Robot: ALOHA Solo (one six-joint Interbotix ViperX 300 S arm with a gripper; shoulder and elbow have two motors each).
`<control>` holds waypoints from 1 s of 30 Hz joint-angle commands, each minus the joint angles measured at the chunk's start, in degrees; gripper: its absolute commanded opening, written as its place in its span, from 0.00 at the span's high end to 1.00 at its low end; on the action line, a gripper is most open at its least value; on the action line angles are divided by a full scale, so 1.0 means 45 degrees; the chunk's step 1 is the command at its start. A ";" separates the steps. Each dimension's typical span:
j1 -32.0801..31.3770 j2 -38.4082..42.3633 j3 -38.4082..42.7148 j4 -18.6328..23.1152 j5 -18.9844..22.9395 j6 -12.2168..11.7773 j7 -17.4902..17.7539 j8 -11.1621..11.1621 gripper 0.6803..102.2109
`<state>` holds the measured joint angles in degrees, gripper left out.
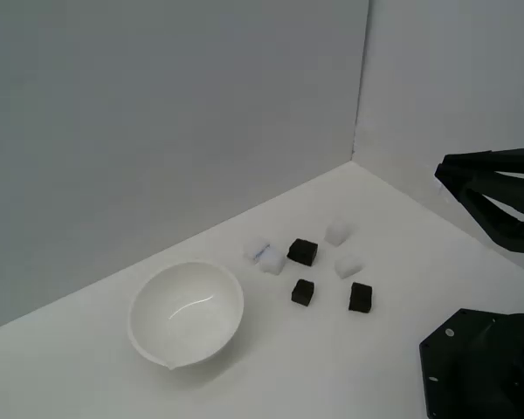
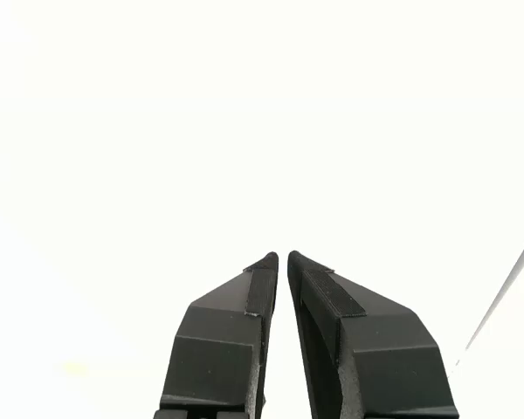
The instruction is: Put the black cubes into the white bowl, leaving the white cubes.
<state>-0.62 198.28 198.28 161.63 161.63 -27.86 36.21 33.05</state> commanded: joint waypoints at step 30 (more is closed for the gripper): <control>0.1348 -0.2188 -0.2187 -0.0840 -0.0879 -0.0254 0.0254 0.0098 0.97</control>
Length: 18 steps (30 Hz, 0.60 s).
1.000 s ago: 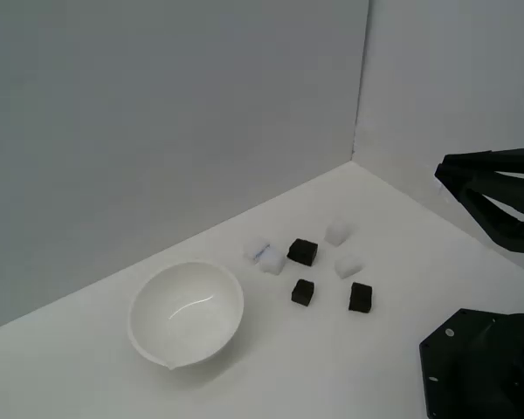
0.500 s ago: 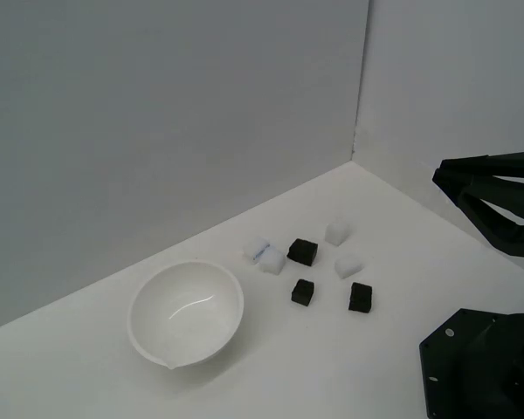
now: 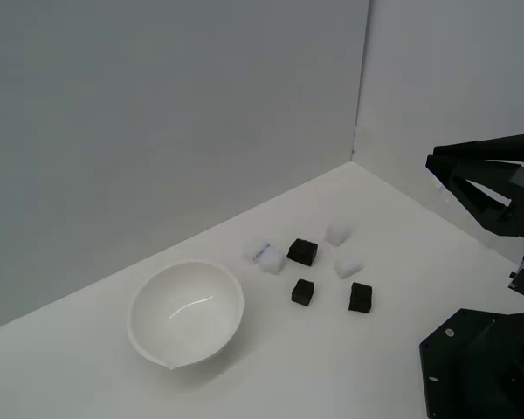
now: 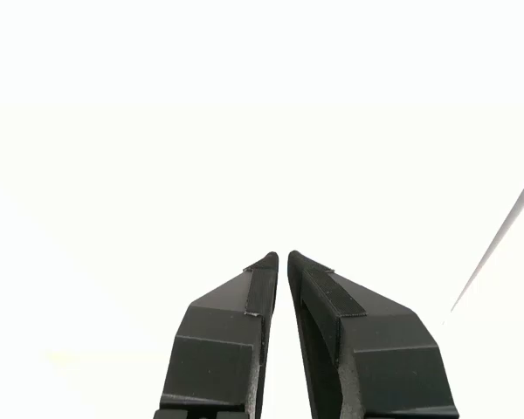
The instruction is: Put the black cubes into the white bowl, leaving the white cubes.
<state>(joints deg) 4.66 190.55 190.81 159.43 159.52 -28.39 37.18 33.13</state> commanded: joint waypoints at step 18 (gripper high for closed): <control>0.0312 -0.4238 -0.4277 -0.1680 -0.1797 -0.0117 0.0332 -0.0195 0.97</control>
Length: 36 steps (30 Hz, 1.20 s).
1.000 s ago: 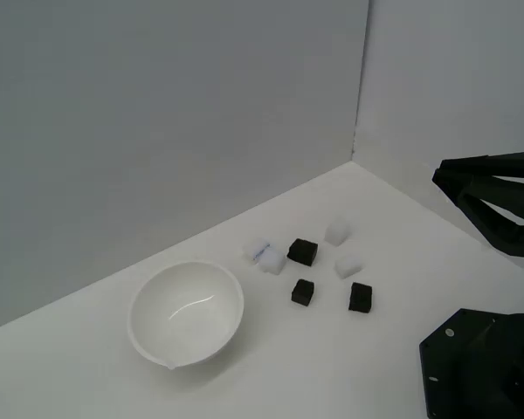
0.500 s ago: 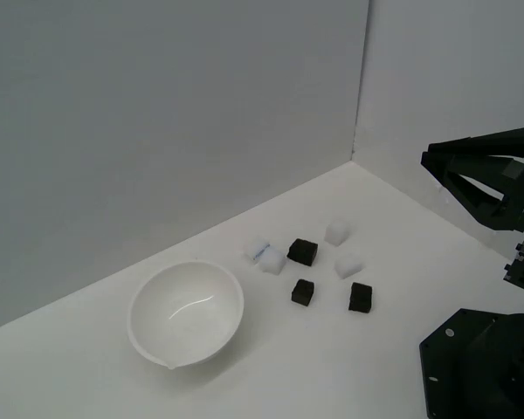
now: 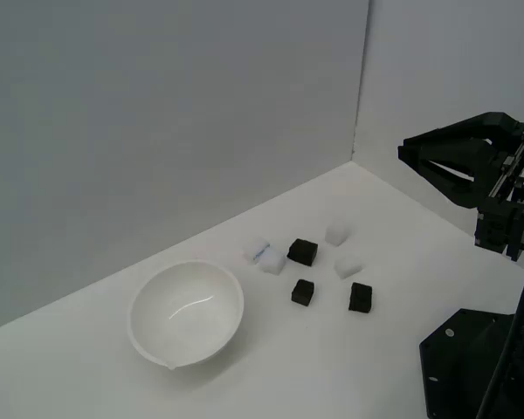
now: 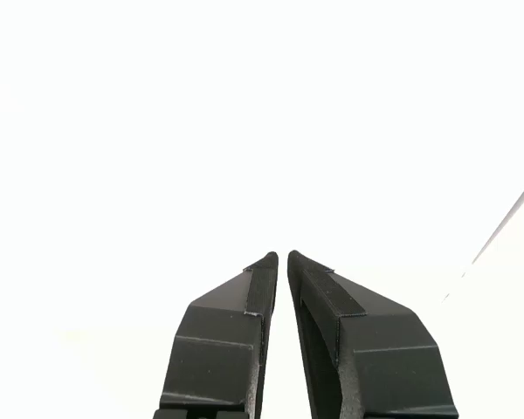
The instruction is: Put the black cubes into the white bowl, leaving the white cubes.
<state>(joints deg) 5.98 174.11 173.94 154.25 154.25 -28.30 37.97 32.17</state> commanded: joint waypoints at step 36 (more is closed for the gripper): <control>0.0020 -0.8105 -0.8105 -0.2383 -0.2402 0.0117 0.4648 -0.0352 0.97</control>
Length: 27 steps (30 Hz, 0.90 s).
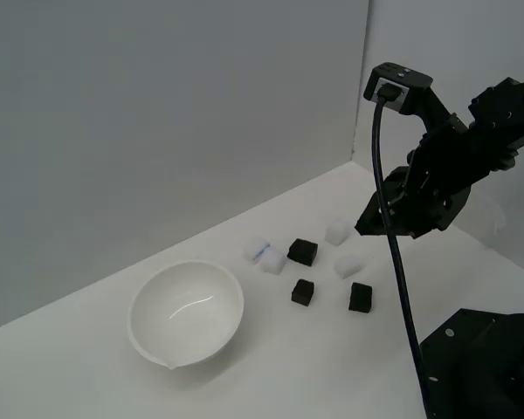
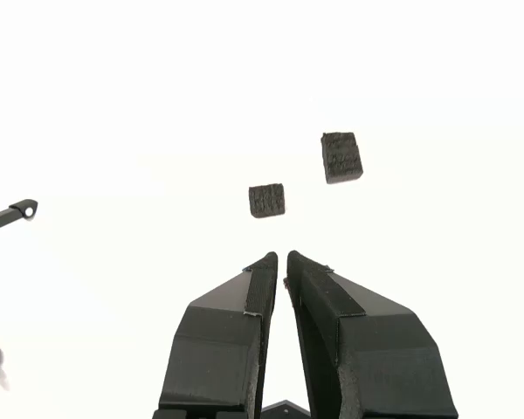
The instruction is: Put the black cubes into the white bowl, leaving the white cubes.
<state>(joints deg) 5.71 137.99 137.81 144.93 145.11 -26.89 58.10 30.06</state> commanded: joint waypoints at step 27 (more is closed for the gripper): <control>-0.0020 -0.2070 -0.2070 0.0645 0.0566 0.2324 0.0449 -0.0488 0.02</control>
<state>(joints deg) 5.10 128.50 128.32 147.30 147.30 -16.00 60.56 27.07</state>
